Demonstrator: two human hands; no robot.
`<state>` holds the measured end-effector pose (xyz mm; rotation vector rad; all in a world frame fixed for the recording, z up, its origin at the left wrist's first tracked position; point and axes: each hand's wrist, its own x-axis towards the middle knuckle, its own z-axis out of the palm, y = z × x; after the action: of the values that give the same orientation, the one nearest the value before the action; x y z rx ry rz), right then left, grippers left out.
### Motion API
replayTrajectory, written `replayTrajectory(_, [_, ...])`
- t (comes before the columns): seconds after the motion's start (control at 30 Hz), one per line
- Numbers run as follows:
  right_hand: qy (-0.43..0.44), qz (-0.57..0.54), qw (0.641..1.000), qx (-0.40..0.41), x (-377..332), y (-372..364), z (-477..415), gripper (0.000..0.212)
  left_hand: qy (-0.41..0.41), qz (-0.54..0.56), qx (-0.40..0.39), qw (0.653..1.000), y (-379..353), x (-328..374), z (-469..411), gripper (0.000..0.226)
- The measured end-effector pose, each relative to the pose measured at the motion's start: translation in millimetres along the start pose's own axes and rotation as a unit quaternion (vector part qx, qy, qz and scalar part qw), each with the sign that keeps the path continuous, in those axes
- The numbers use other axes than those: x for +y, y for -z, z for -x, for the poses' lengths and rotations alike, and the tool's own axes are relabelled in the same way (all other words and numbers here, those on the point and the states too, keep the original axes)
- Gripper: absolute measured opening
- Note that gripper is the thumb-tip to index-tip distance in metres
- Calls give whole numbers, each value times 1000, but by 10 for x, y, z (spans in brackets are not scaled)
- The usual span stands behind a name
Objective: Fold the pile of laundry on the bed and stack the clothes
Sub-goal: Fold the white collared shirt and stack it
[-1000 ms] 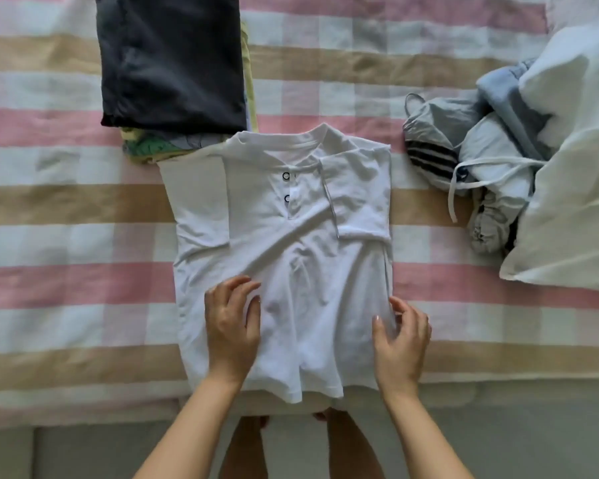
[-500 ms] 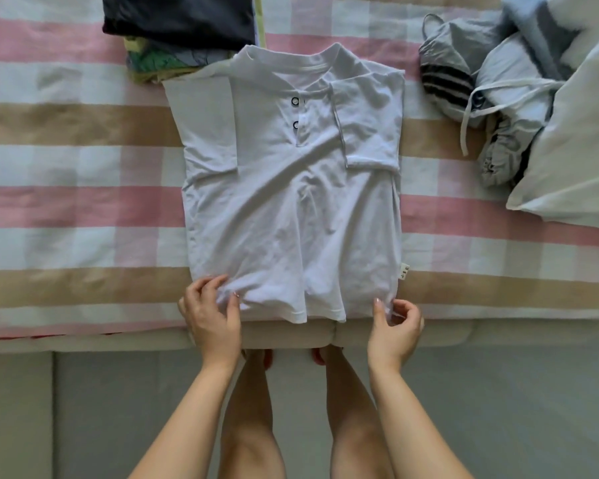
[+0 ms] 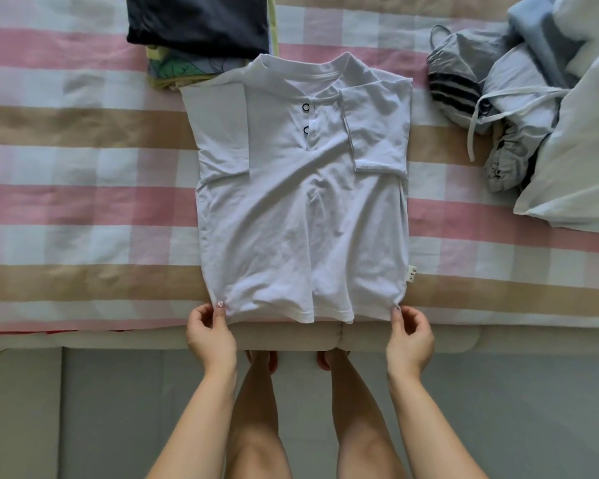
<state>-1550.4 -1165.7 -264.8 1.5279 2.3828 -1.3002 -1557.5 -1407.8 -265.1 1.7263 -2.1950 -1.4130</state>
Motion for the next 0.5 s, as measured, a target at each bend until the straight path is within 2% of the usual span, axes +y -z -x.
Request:
replayTrajectory(0.1, [13, -37, 999, 17, 35, 116, -88, 3, -14, 2, 13, 1000, 62, 16, -33, 10])
replayTrajectory(0.2, [-8, -80, 996, 47, 74, 258, -243, 14, -58, 15, 28, 998, 146, 25, -115, 5])
replayTrajectory(0.27, [-31, -92, 995, 34, 106, 292, -315, 5, -70, 10, 13, 997, 171, 7, -148, 5])
replayTrajectory(0.37, [-88, -128, 988, 2, 147, 233, -350, 4, -21, 24, -23, 999, 144, -53, -192, 9])
replayTrajectory(0.43, [-124, -165, 978, -12, 117, 203, -348, 12, 46, 75, -59, 994, 146, -79, -228, 12])
replayTrajectory(0.5, [-135, -178, 975, -18, 100, 242, -341, 19, 87, 123, -89, 985, 209, -111, -258, 5])
